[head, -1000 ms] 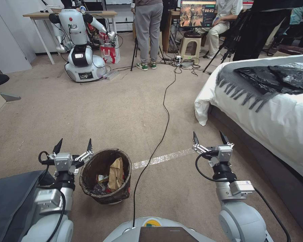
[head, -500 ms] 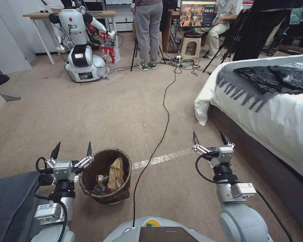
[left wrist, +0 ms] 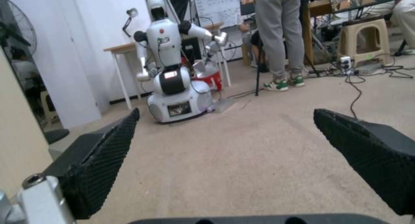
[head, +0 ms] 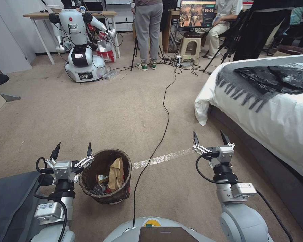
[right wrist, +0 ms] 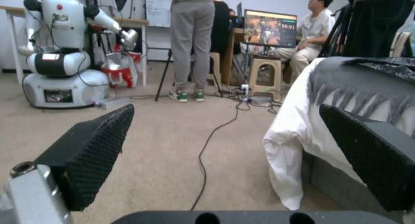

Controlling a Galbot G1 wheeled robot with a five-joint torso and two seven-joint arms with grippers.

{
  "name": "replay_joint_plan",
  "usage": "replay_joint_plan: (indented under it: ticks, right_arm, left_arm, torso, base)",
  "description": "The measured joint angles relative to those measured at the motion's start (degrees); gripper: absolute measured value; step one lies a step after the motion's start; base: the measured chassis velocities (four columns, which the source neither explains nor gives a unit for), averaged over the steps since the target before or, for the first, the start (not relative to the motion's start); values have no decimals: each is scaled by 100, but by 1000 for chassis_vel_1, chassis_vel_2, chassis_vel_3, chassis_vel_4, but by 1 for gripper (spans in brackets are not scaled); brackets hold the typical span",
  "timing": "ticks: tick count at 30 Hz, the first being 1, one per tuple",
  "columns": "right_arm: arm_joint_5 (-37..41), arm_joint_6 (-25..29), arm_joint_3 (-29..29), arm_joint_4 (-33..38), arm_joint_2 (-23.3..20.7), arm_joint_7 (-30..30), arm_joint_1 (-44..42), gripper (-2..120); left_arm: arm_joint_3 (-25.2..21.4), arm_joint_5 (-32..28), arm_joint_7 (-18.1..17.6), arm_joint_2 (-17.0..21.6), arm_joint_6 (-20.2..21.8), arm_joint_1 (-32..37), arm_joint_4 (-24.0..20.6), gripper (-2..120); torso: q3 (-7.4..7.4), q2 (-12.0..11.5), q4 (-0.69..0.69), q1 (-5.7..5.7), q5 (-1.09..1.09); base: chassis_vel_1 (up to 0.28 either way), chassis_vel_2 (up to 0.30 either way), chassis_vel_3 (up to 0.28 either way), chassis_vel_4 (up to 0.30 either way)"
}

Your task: Pick up the trash bin, then pick up the garbage from the floor and place it into the trash bin.

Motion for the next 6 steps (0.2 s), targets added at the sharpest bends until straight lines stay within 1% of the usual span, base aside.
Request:
replay_joint_plan:
  ticks: [6]
  right_arm:
    - [-1, 2, 0, 0, 0, 0, 0, 100]
  left_arm:
    - [0, -3, -1, 1, 5, -1, 2, 100]
  torso:
    - [0, 0, 0, 0, 0]
  base:
    - [0, 0, 0, 0]
